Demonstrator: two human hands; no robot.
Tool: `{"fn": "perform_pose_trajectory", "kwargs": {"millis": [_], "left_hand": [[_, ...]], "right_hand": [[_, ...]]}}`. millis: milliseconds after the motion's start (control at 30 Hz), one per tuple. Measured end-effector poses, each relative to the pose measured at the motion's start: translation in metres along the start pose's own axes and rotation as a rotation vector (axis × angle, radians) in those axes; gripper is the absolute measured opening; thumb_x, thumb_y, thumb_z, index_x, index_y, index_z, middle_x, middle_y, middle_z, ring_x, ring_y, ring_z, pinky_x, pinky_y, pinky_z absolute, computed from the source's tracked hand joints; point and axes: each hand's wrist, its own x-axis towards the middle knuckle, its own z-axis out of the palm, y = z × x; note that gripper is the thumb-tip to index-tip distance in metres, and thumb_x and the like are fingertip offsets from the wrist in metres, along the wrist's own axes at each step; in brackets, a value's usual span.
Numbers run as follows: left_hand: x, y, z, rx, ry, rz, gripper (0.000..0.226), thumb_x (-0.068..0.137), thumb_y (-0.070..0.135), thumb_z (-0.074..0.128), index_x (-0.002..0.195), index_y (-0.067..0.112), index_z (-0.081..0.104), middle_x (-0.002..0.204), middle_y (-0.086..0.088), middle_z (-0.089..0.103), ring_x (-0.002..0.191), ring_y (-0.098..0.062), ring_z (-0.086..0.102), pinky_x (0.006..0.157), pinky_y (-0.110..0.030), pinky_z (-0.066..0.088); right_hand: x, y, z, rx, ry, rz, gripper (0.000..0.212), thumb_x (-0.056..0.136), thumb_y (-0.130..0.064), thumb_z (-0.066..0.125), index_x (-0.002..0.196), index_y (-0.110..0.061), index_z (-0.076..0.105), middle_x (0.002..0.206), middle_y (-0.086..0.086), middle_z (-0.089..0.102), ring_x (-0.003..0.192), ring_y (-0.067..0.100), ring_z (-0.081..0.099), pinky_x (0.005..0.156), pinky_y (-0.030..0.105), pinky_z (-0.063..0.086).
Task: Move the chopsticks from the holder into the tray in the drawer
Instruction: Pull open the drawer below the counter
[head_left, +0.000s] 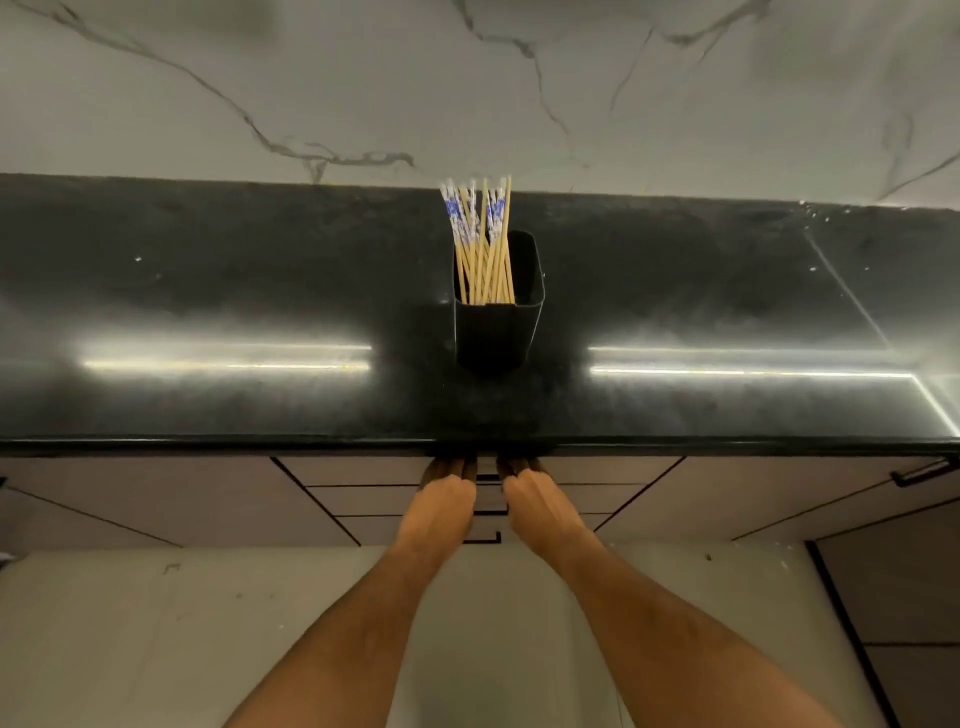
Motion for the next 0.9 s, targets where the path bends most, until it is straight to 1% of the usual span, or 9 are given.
{"fn": "perform_pose_trajectory", "kwargs": {"millis": [67,133,267,400,533,633,700,800,900], "left_hand": [[0.015,-0.004,0.016,-0.119,-0.036,-0.013,0.046,0.103,0.027,0.045,0.148,0.016,0.042,0.149,-0.013,0.045,0.138,-0.031,0.042,0.115,-0.040,0.035],[0.021,-0.006,0.028,-0.173,0.014,0.083,0.050,0.107,0.029,0.033,0.154,0.012,0.033,0.163,-0.011,0.028,0.151,-0.028,0.023,0.125,-0.038,0.015],[0.033,0.001,0.036,-0.144,0.067,-0.035,0.036,0.106,0.022,0.036,0.139,0.020,0.049,0.142,-0.008,0.052,0.126,-0.026,0.052,0.108,-0.035,0.042],[0.023,0.004,0.045,-0.235,0.196,0.052,0.039,0.102,0.007,0.043,0.139,0.003,0.052,0.148,-0.017,0.048,0.139,-0.031,0.040,0.113,-0.028,0.027],[0.010,0.007,0.051,-0.258,0.166,0.013,0.044,0.103,0.032,0.038,0.142,0.016,0.051,0.150,-0.003,0.047,0.140,-0.020,0.041,0.098,-0.003,0.028],[0.009,0.014,0.048,-0.181,0.022,-0.092,0.029,0.104,0.027,0.044,0.127,0.015,0.056,0.128,-0.013,0.061,0.105,-0.024,0.061,0.094,-0.024,0.050],[-0.002,0.018,0.046,-0.156,-0.004,-0.144,0.022,0.101,0.016,0.052,0.122,0.014,0.059,0.115,-0.012,0.065,0.087,-0.019,0.060,0.083,-0.029,0.054],[-0.033,0.018,0.055,-0.091,0.005,-0.081,0.016,0.098,0.010,0.057,0.113,0.013,0.064,0.107,-0.010,0.069,0.089,-0.021,0.066,0.081,-0.032,0.058],[-0.069,0.019,0.068,-0.143,-0.006,-0.076,0.013,0.100,0.016,0.057,0.111,0.014,0.064,0.104,-0.009,0.067,0.089,-0.021,0.066,0.083,-0.031,0.058]], "right_hand": [[0.016,0.003,0.007,0.007,-0.044,-0.002,0.027,0.102,-0.028,0.050,0.127,-0.020,0.058,0.123,0.010,0.063,0.103,0.025,0.064,0.084,0.033,0.050],[0.030,0.002,0.015,-0.057,-0.030,-0.047,0.035,0.105,-0.042,0.039,0.136,-0.031,0.050,0.134,0.002,0.059,0.113,0.023,0.061,0.090,0.032,0.047],[0.045,-0.006,0.020,-0.098,-0.035,0.015,0.032,0.107,-0.038,0.036,0.134,-0.030,0.053,0.137,0.004,0.060,0.121,0.027,0.060,0.101,0.040,0.047],[0.046,-0.009,0.019,-0.176,-0.061,-0.034,0.030,0.107,-0.029,0.038,0.130,-0.021,0.055,0.128,0.012,0.063,0.111,0.032,0.063,0.091,0.040,0.053],[0.036,-0.008,0.022,-0.156,-0.072,-0.021,0.033,0.106,-0.037,0.039,0.121,-0.017,0.060,0.117,0.012,0.066,0.107,0.031,0.064,0.098,0.040,0.052],[0.014,-0.012,0.024,-0.145,-0.063,-0.031,0.022,0.102,-0.026,0.052,0.119,-0.016,0.064,0.114,0.010,0.068,0.103,0.027,0.065,0.099,0.038,0.053],[-0.002,-0.016,0.026,-0.100,0.007,-0.025,0.019,0.100,-0.014,0.057,0.115,-0.013,0.067,0.110,0.010,0.070,0.099,0.026,0.067,0.094,0.036,0.055],[-0.027,-0.020,0.029,-0.073,0.039,-0.024,0.017,0.099,-0.009,0.056,0.107,-0.010,0.071,0.103,0.010,0.072,0.093,0.026,0.068,0.086,0.036,0.054],[-0.057,-0.026,0.044,-0.078,0.049,-0.050,0.016,0.100,-0.010,0.057,0.104,-0.009,0.072,0.099,0.010,0.073,0.091,0.026,0.069,0.086,0.036,0.055]]}}
